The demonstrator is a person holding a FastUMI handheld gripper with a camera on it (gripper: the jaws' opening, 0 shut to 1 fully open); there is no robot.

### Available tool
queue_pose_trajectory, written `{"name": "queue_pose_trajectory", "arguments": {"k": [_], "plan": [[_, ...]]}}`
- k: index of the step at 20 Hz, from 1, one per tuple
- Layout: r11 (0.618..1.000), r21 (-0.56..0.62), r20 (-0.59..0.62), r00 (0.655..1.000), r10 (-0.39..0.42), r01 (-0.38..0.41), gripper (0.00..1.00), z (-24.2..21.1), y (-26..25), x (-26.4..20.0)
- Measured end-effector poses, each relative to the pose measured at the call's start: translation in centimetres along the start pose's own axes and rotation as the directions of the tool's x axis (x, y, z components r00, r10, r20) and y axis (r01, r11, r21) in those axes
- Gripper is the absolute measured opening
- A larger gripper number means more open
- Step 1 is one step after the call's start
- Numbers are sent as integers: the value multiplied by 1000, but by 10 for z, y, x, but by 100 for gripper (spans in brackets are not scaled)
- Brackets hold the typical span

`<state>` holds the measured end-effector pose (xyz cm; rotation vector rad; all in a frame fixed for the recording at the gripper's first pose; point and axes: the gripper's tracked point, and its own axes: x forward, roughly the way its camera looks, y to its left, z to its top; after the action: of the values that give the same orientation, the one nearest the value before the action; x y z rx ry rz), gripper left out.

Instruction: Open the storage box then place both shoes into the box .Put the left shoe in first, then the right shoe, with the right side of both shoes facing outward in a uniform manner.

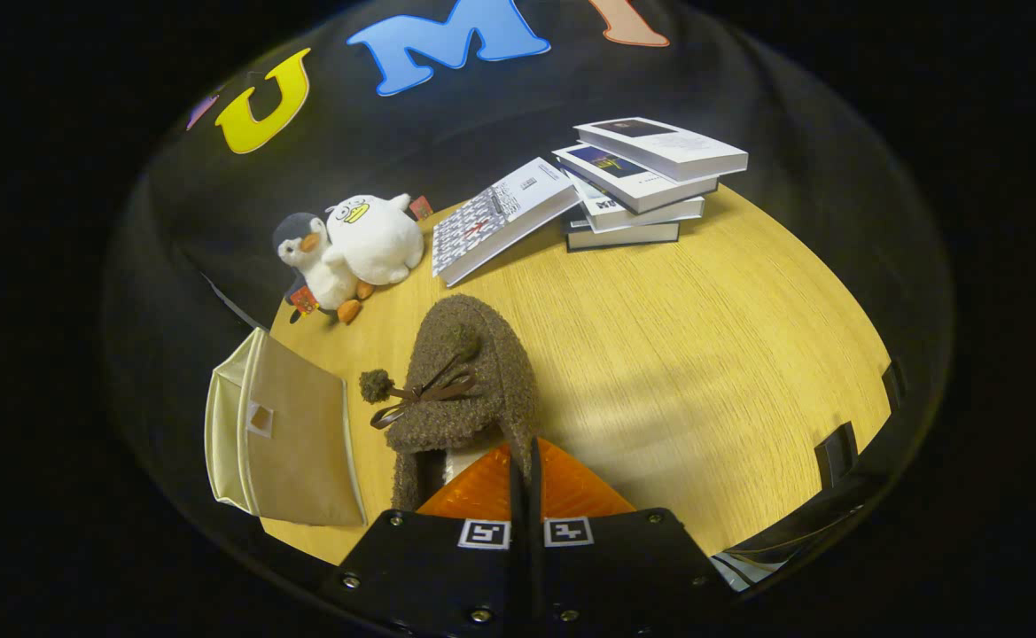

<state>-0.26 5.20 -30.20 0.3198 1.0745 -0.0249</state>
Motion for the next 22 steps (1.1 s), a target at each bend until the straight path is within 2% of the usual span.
{"name": "queue_pose_trajectory", "arguments": {"k": [8,16,22], "plan": [[996,-13,46,995,90,-89,0,16,92,-18],[981,-5,44,980,194,-194,0,5,194,-22],[970,-20,31,970,242,-242,0,-2,253,-16]]}}
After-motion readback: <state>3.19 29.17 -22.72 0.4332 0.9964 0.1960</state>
